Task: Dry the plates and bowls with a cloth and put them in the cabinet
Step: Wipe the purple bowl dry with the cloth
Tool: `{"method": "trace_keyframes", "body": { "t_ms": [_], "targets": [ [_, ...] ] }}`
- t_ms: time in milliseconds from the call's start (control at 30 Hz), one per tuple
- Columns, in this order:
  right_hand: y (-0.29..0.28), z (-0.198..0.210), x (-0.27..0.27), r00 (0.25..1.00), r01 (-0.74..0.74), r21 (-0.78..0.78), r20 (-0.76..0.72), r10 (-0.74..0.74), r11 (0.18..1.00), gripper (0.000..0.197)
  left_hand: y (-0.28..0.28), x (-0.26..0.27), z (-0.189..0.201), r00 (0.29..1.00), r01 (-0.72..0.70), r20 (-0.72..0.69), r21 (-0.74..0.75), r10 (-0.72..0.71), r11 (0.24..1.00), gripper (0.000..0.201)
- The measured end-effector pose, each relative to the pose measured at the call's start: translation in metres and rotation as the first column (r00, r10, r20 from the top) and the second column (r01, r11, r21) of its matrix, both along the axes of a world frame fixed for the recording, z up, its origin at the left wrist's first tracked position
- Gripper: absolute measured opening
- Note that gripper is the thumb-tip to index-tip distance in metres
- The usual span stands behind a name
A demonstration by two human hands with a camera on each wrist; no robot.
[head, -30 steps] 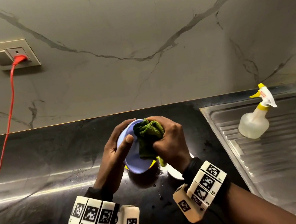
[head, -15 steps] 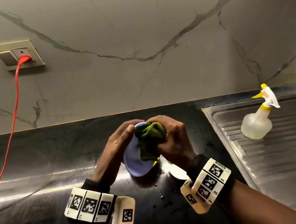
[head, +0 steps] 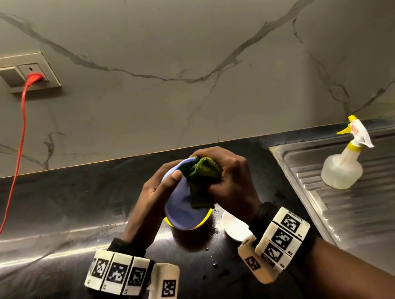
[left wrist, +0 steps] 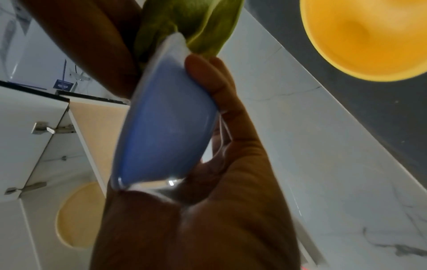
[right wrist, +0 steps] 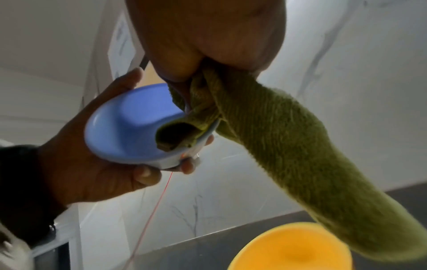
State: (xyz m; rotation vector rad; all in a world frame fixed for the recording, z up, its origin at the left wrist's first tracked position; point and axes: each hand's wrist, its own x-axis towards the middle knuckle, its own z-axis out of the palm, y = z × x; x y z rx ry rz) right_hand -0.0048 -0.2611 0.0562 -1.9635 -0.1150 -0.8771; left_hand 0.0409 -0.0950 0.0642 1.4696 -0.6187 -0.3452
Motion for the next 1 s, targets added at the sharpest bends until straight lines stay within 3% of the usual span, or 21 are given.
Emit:
{"method": "trace_keyframes", "body": {
  "t_ms": [67, 133, 233, 433, 600, 733, 867, 1000],
  "targets": [
    [0.000, -0.004, 0.002, 0.999, 0.015, 0.003, -0.037, -0.015, 1.000, 0.046, 0.002, 0.002, 0.003, 0.998, 0.040, -0.039, 0.029, -0.039, 0.999, 0.058],
    [0.000, -0.014, 0.003, 0.991, 0.079, 0.113, -0.120, -0.065, 0.990, 0.046, 0.003, 0.001, 0.004, 0.995, 0.055, -0.080, 0.043, -0.052, 0.998, 0.071],
    [0.006, -0.023, 0.002, 0.975, 0.136, 0.218, -0.201, -0.091, 0.966, 0.041, 0.000, -0.003, -0.002, 0.995, -0.005, -0.095, -0.003, 0.004, 1.000, 0.086],
    [0.010, -0.020, -0.004, 0.990, 0.094, 0.180, -0.118, -0.074, 0.979, 0.045, 0.000, -0.003, -0.009, 0.997, -0.038, -0.068, -0.054, 0.034, 0.998, 0.062],
    [0.001, -0.002, 0.003, 1.000, 0.022, -0.042, 0.002, -0.022, 0.999, 0.047, -0.002, -0.001, -0.005, 0.994, 0.019, -0.111, 0.014, -0.017, 1.000, 0.056],
    [0.003, -0.014, 0.001, 0.993, 0.073, 0.081, -0.096, -0.065, 0.994, 0.046, -0.005, -0.008, -0.007, 0.985, 0.014, -0.172, -0.026, -0.019, 1.000, 0.050],
    [0.008, -0.024, -0.002, 0.983, 0.135, 0.184, -0.151, -0.107, 0.974, 0.045, -0.008, -0.015, -0.017, 0.993, -0.045, -0.117, -0.086, 0.035, 0.995, 0.071],
    [0.011, -0.029, -0.005, 0.985, 0.112, 0.165, -0.150, -0.088, 0.980, 0.047, -0.004, -0.010, -0.018, 0.995, -0.038, -0.097, -0.043, 0.033, 0.998, 0.061]
  ]
}}
